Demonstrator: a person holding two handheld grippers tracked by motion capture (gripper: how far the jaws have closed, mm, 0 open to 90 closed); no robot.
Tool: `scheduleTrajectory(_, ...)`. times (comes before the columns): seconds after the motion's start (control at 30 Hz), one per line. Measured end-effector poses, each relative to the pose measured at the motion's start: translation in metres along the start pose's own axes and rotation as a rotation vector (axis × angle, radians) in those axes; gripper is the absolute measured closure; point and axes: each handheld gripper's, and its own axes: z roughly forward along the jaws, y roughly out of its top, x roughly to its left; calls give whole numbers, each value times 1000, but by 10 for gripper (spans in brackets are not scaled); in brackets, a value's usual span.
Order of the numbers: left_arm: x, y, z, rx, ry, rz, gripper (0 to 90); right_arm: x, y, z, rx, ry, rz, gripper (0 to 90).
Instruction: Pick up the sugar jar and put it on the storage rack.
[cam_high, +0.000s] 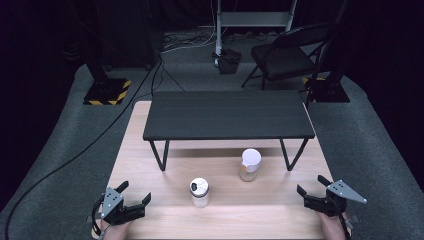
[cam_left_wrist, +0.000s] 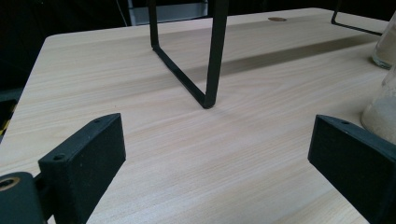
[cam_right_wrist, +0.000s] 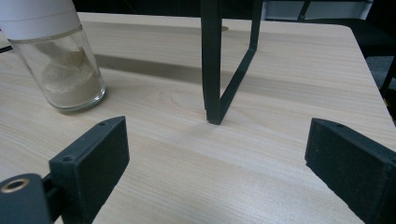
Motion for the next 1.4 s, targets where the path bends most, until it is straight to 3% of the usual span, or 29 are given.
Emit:
scheduleTrajectory(0.67,1,0,0,-1,-18,2,39,1,1,0,4,-1,-5,56)
scheduleTrajectory(1.4,3,0,6,-7,-105,6,26,1,1,1,7,0,-10,56)
